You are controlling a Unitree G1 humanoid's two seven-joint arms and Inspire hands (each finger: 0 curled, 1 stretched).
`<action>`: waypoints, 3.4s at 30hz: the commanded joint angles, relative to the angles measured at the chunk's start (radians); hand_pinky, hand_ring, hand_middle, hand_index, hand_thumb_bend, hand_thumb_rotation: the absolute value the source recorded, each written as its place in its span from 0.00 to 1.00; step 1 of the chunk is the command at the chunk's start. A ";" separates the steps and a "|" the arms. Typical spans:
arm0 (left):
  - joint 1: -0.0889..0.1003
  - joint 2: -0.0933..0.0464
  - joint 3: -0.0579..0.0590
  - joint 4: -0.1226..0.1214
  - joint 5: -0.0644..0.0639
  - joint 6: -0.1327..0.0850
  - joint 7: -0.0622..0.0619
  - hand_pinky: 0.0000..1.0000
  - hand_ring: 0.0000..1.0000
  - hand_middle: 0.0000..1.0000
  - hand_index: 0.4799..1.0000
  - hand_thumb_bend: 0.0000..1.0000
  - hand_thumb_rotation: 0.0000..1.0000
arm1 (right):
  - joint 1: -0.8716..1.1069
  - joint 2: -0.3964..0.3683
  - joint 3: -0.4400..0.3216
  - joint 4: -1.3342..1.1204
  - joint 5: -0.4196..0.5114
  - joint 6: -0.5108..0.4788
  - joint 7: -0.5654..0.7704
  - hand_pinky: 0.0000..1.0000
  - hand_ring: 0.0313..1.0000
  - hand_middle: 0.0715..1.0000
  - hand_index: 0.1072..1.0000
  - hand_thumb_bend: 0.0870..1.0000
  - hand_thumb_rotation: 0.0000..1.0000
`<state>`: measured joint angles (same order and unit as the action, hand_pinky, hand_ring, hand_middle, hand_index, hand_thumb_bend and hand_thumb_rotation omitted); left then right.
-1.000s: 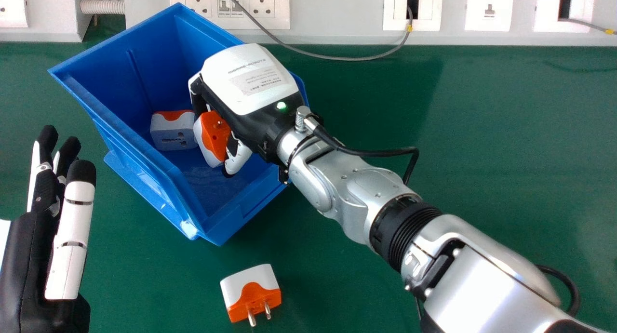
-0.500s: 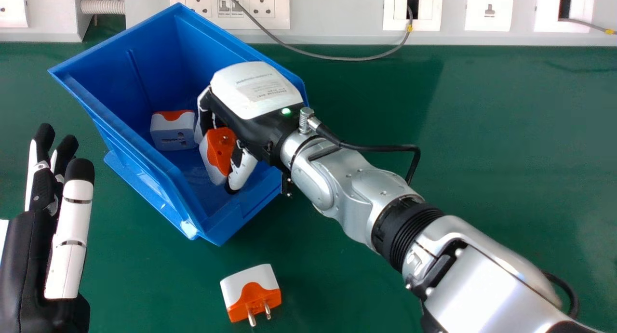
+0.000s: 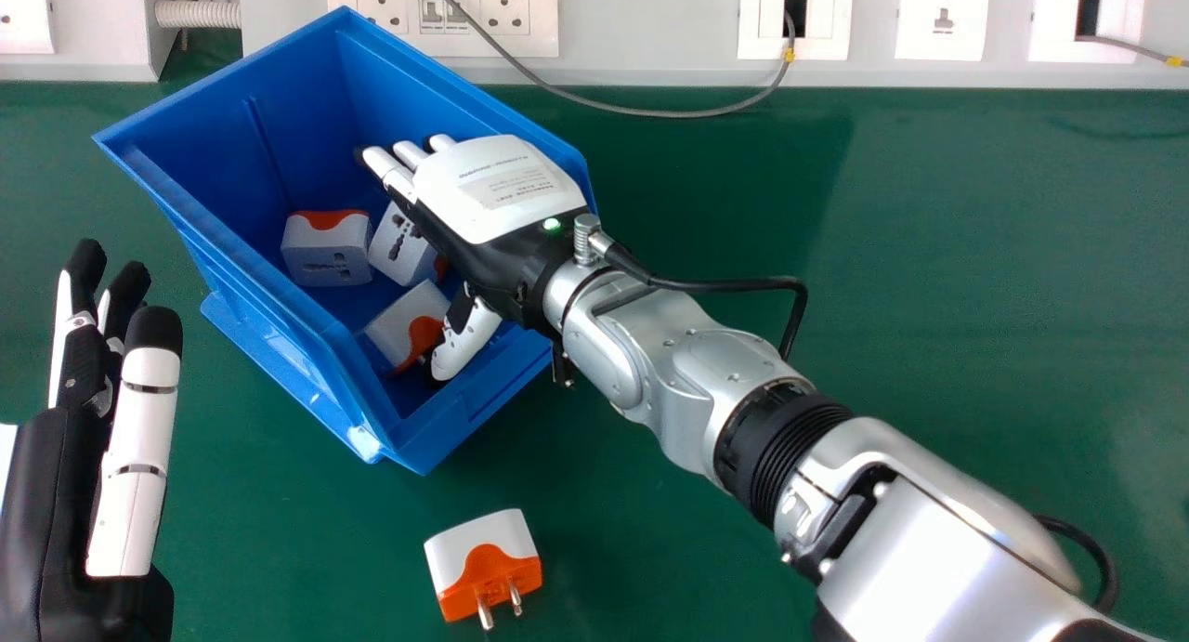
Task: Pick all objects and put in blue box
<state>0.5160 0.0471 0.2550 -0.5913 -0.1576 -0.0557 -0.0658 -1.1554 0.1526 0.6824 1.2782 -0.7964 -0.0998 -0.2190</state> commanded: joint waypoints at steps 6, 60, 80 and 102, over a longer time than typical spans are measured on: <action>-0.009 0.004 0.006 0.003 -0.006 -0.030 -0.010 1.00 1.00 0.99 1.00 0.50 0.84 | -0.010 0.006 0.002 -0.030 -0.004 0.000 -0.059 0.82 1.00 1.00 1.00 0.74 0.34; -0.074 0.031 0.062 0.138 -0.067 -0.108 -0.104 1.00 1.00 0.99 1.00 0.50 0.83 | 1.261 -0.624 -0.427 -1.631 0.052 -0.289 -0.002 0.82 0.92 0.92 0.85 0.66 0.14; -0.043 0.017 0.048 0.117 -0.069 -0.100 -0.097 1.00 1.00 1.00 1.00 0.51 0.82 | 1.424 -0.584 -0.368 -1.531 0.017 -0.357 0.063 0.64 0.77 0.76 0.72 0.61 0.12; -0.044 0.026 0.056 0.104 -0.070 -0.082 -0.096 1.00 1.00 1.00 1.00 0.50 0.82 | 1.205 -0.539 -0.278 -1.413 0.074 -0.355 0.291 0.58 0.71 0.72 0.69 0.64 0.16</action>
<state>0.4696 0.0610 0.3014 -0.4552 -0.2177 -0.1369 -0.1671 0.0612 -0.3977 0.3973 -0.1274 -0.7481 -0.4614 0.0607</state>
